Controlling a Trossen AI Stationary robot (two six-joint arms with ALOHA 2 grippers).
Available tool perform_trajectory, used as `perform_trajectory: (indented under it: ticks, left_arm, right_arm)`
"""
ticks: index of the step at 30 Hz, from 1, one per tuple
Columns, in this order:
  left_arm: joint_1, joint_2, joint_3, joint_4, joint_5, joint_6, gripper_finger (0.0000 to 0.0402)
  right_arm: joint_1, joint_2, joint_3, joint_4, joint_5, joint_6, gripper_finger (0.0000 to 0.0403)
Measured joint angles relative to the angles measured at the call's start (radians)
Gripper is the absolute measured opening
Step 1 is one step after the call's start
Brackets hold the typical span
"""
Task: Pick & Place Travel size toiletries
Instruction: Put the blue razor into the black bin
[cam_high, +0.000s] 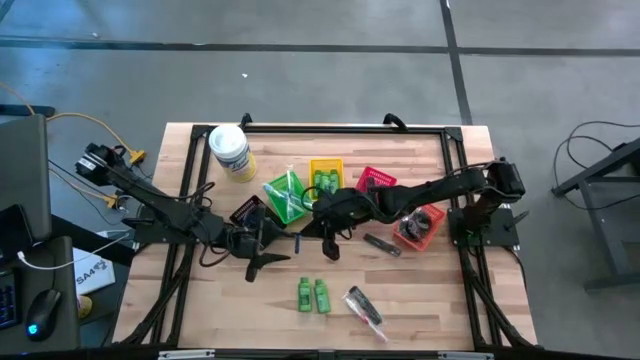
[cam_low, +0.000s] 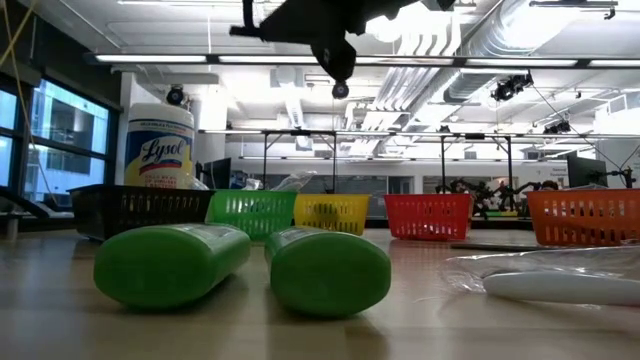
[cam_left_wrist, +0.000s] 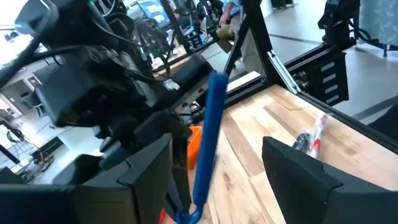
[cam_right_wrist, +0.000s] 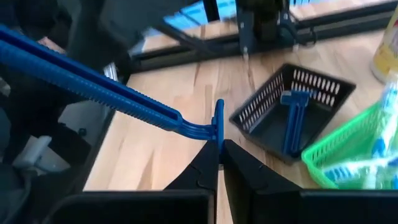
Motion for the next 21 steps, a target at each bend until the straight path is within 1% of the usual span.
perform_trajectory:
  ticks: [5, 9, 12, 17, 21]
  left_arm:
    - [0.0, 0.0, 0.0, 0.008, 0.0, 0.0, 0.0239]
    - [0.0, 0.0, 0.0, 0.057, -0.001, 0.004, 0.0239]
    - [0.004, 0.0, 0.0, 0.067, -0.002, 0.035, 0.0239]
    - [0.066, 0.02, -0.001, 0.065, -0.001, 0.017, 0.0239]
    - [0.096, 0.019, 0.0, 0.103, 0.005, -0.002, 0.0239]
  right_arm:
    - [-0.015, 0.0, 0.0, 0.068, -0.003, 0.002, 0.0005]
    - [-0.029, 0.0, 0.0, 0.056, 0.0, 0.003, 0.0005]
    - [-0.031, 0.0, 0.0, 0.065, 0.004, 0.003, 0.0005]
    - [-0.03, 0.0, 0.0, 0.082, 0.003, 0.003, 0.0005]
    - [-0.03, 0.0, 0.0, 0.082, 0.004, 0.001, 0.0005]
